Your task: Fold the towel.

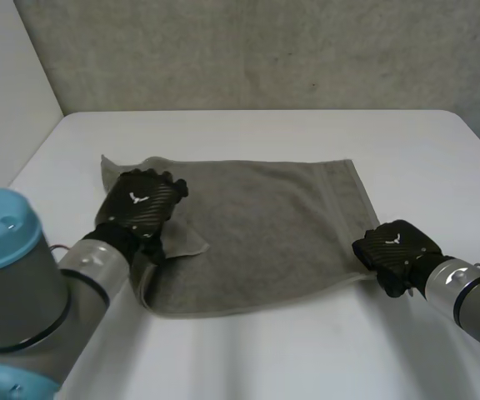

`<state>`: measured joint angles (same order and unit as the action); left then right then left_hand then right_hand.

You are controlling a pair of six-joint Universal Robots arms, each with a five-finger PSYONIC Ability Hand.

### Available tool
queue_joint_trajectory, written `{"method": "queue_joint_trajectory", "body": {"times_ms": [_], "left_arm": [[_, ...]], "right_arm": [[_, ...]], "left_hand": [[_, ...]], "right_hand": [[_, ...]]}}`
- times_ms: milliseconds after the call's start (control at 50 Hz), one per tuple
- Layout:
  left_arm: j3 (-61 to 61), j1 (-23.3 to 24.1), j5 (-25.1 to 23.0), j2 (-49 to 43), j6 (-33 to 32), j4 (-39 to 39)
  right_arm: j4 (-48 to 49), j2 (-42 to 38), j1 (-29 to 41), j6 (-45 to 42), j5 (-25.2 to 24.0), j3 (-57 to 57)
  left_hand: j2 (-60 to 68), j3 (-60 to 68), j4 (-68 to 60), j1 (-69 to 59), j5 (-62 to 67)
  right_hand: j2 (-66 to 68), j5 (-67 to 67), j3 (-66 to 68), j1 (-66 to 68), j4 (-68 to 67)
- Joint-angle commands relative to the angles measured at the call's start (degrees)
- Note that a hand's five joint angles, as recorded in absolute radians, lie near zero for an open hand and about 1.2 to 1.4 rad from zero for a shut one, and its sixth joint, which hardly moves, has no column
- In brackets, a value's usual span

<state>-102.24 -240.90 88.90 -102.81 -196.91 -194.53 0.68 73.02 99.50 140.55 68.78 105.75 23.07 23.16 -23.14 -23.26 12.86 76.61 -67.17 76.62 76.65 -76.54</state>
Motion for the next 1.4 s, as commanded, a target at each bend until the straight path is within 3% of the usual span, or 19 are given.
{"method": "queue_joint_trajectory", "body": {"times_ms": [20,120,220,400,560,620,660,680,760,800,980,1260,1400], "left_arm": [[4.68,0.16,-4.0,-6.61,-2.25,0.29],[7.49,0.6,-4.97,-11.78,-10.58,1.25],[10.29,1.92,-4.09,-17.05,-16.21,1.08],[16.11,2.54,-3.12,-23.93,-17.98,0.99],[20.68,2.01,1.89,-27.44,-17.98,0.2],[22.52,1.48,5.67,-29.02,-17.98,-1.12],[22.44,-0.88,12.05,-29.11,-17.63,-3.22],[22.44,-0.89,12.08,-29.11,-17.63,-3.23],[19.29,-3.78,21.2,-25.27,-17.54,-7.96],[17.01,-5.36,22.01,-22.55,-17.46,-9.71],[-0.65,-11.87,21.66,-9.44,-17.72,-21.41],[-9.82,-18.64,21.66,-4.77,-16.67,-21.77],[-11.14,-18.73,21.49,-3.45,-13.95,-21.51]], "right_arm": [[0.03,-0.24,0.08,-0.01,0.04,0.16],[0.2,-0.24,-0.01,-0.01,0.04,0.25],[0.73,-0.33,0.08,-0.01,0.04,0.6],[0.91,-0.33,0.08,-0.01,0.04,1.04],[0.99,-0.42,-0.01,-0.01,0.04,1.39],[0.91,-0.42,-0.01,-0.01,-0.05,1.39],[0.91,-0.42,-0.01,-0.1,-0.05,1.39],[0.91,-0.42,-0.01,-0.1,-0.05,1.39],[0.91,-0.42,-0.01,-0.27,0.04,1.39],[0.99,-0.33,-0.01,-0.36,0.04,1.39],[0.91,-0.59,-0.01,-0.36,-0.05,1.04],[0.91,-1.3,0.26,-0.36,-0.05,0.86],[0.91,-1.3,0.26,-0.36,-0.05,0.95]], "left_hand": [[2.96,2.86,-2.89,-2.77,3.16],[-7.77,-7.87,7.84,7.96,-7.57],[-9.15,-9.25,9.22,9.34,-8.95],[-8.82,-8.91,8.88,9.0,-8.61],[-7.13,-7.23,7.2,7.32,-6.93],[-3.27,-3.36,3.33,3.45,-3.06],[1.93,1.83,-1.86,-1.74,2.13],[1.95,1.85,-1.88,-1.76,2.15],[2.12,2.02,-2.05,-1.93,2.32],[1.95,1.86,-1.88,-1.76,2.16],[1.78,1.69,-1.71,-1.6,1.99],[0.6,0.51,-0.54,-0.42,0.81],[0.6,0.51,-0.54,-0.42,0.81]], "right_hand": [[3.39,-2.83,3.38,3.35,-3.46],[3.39,-2.83,3.38,3.35,-3.46],[3.39,-2.83,3.38,3.35,-3.46],[3.39,-2.83,3.38,3.35,-3.46],[3.39,-2.83,3.38,3.35,-3.46],[3.39,-2.83,3.38,3.35,-3.46],[3.39,-2.83,3.38,3.35,-3.46],[3.39,-2.83,3.38,3.35,-3.46],[3.39,-2.83,3.38,3.35,-3.46],[3.39,-2.83,3.38,3.35,-3.46],[3.39,-2.83,3.38,3.35,-3.46],[3.39,-2.83,3.38,3.35,-3.46],[3.39,-2.83,3.38,3.35,-3.46]]}}
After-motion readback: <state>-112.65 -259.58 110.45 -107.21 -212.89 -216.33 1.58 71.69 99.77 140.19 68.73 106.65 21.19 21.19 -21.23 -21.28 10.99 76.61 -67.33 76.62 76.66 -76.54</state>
